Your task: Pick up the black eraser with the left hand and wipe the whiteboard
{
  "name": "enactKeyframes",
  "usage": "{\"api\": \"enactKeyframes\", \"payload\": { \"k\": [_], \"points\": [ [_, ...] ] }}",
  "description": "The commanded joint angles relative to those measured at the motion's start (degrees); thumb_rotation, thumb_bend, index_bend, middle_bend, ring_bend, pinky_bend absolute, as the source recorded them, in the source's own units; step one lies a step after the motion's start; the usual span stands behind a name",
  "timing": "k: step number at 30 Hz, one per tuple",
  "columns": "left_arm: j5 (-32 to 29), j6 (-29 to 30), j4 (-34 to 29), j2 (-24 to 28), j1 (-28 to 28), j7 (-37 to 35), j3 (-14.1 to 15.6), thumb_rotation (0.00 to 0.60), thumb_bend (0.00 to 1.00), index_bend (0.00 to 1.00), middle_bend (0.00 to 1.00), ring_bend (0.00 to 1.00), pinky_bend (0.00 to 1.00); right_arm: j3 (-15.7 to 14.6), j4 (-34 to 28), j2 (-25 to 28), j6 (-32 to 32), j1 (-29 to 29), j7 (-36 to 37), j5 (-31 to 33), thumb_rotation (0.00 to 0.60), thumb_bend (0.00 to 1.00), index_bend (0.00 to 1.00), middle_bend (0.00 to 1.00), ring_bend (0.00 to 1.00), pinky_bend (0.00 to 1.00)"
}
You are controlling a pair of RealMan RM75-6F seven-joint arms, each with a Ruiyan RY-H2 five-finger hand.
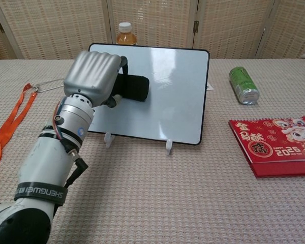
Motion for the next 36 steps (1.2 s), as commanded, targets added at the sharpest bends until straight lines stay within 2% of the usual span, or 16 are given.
{"api": "enactKeyframes", "payload": {
  "k": [1,6,12,19,27,30,36],
  "points": [
    [-0.10,-0.18,1.25,-0.78,-0.58,-0.48,-0.20,0.600,0.37,0.56,1.00,1.00,1.00,0.01,0.03,0.10,0.10,-0.04,0.24,-0.03,0.600,0.15,0.00,0.00,0.00,0.00],
    [-0.12,-0.37,2.76,-1.49,-0.89,-1.10,0.05,0.600,0.36,0.49,1.00,0.99,1.00,-0.05,0.04,0.15,0.00,-0.02,0.32,-0.11,0.600,0.15,0.00,0.00,0.00,0.00],
    [-0.51,-0.71,3.89,-1.90,-1.19,-1.28,-0.10,0.600,0.36,0.46,1.00,0.99,1.00,-0.05,0.05,0.17,0.32,-0.18,0.43,-0.27,0.600,0.15,0.00,0.00,0.00,0.00],
    [-0.92,-0.91,4.46,-2.31,-1.34,-0.69,-0.04,0.600,0.36,0.30,1.00,0.99,1.00,-0.06,0.07,0.24,0.52,-0.28,0.60,-0.40,0.600,0.15,0.00,0.00,0.00,0.00],
    [-1.06,-0.57,3.92,-2.26,-0.98,-0.10,0.32,0.600,0.29,0.20,1.00,0.99,1.00,-0.05,0.08,0.16,0.57,-0.35,0.44,-0.46,0.600,0.15,0.00,0.00,0.00,0.00],
    [-1.35,-0.39,1.92,-1.63,-0.18,1.19,0.84,0.600,0.28,0.18,1.00,0.99,1.00,0.02,0.11,0.11,0.58,-0.36,0.35,-0.36,0.600,0.15,0.00,0.00,0.00,0.00],
    [-1.30,1.77,-7.98,2.68,4.10,5.44,3.97,0.600,0.25,0.13,1.00,0.99,1.00,0.03,0.19,-0.12,0.91,-0.56,-0.11,-0.52,0.600,0.15,0.00,0.00,0.00,0.00]
  ]
}}
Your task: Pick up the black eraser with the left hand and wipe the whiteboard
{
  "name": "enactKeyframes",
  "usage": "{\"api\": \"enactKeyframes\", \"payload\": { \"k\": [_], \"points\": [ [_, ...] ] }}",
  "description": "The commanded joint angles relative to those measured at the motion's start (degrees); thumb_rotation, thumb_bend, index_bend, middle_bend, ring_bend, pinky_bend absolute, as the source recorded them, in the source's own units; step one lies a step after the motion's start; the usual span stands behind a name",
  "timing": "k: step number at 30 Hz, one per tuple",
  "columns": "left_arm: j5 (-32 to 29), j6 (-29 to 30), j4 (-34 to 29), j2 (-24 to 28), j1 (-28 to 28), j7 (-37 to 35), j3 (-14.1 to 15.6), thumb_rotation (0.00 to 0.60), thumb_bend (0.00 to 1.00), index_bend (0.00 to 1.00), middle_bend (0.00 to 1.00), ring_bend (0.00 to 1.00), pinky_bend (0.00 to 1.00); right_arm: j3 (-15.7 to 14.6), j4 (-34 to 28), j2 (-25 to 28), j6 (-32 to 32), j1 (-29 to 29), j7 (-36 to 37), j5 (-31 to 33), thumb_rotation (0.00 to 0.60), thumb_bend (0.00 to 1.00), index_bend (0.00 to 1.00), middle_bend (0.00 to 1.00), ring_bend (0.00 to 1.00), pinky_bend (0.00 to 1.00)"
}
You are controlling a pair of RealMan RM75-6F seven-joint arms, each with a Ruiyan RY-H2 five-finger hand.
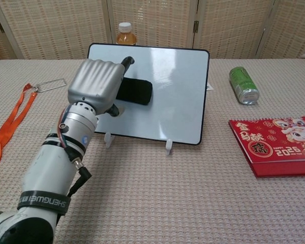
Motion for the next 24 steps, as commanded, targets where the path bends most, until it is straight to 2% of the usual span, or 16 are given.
{"api": "enactKeyframes", "payload": {
  "k": [1,6,10,14,17,19,20,21,23,24],
  "points": [
    [0.21,2.19,-8.44,4.41,3.99,3.17,2.94,0.600,0.25,0.12,1.00,0.99,1.00,-0.03,0.06,-0.20,0.13,-0.10,-0.38,-0.16,0.600,0.15,0.00,0.00,0.00,0.00],
    [2.23,5.77,-22.08,14.21,10.46,4.02,8.63,0.600,0.24,0.07,1.00,0.98,1.00,-0.09,0.13,-0.80,-0.30,-0.07,-1.68,-0.14,0.600,0.15,0.00,0.00,0.00,0.00],
    [3.67,9.32,-31.25,24.75,17.28,0.17,14.37,0.600,0.23,0.05,1.00,0.94,1.00,-0.02,0.21,-1.56,-0.59,-0.07,-3.17,0.03,0.600,0.15,0.00,0.00,0.00,0.00],
    [5.06,10.70,-36.28,34.68,22.76,-6.45,20.25,0.600,0.23,0.02,1.00,0.82,0.98,-0.01,0.28,-2.33,-1.00,-0.06,-4.77,0.29,0.600,0.15,0.00,0.00,0.00,0.00],
    [6.96,13.19,-36.34,39.70,26.80,-9.99,24.13,0.600,0.23,0.02,0.92,0.71,0.86,0.04,0.30,-2.91,-1.55,0.06,-5.80,0.70,0.600,0.15,0.00,0.00,0.00,0.00],
    [7.49,14.09,-36.09,42.06,29.13,-11.65,26.38,0.600,0.23,0.02,0.74,0.54,0.65,0.08,0.28,-3.13,-1.80,0.13,-6.16,0.94,0.600,0.15,0.00,0.00,0.00,0.00],
    [7.28,13.75,-36.66,43.86,30.45,-13.12,27.94,0.600,0.23,0.01,0.57,0.40,0.47,0.10,0.30,-3.23,-1.93,0.18,-6.39,1.03,0.600,0.15,0.00,0.00,0.00,0.00],
    [6.98,13.67,-37.28,45.10,31.42,-14.41,28.78,0.600,0.23,0.00,0.36,0.21,0.23,0.10,0.29,-3.28,-2.01,0.20,-6.49,1.10,0.600,0.15,0.00,0.00,0.00,0.00],
    [7.54,14.22,-37.42,47.27,33.43,-17.96,30.23,0.600,0.22,0.00,0.12,0.03,0.03,0.16,0.28,-3.33,-2.21,0.30,-6.65,1.33,0.600,0.15,0.00,0.00,0.00,0.00],
    [7.33,14.62,-37.48,47.86,34.36,-19.18,30.47,0.600,0.21,0.00,0.04,0.00,0.00,0.21,0.26,-3.34,-2.27,0.33,-6.71,1.46,0.600,0.15,0.00,0.00,0.00,0.00]
  ]
}}
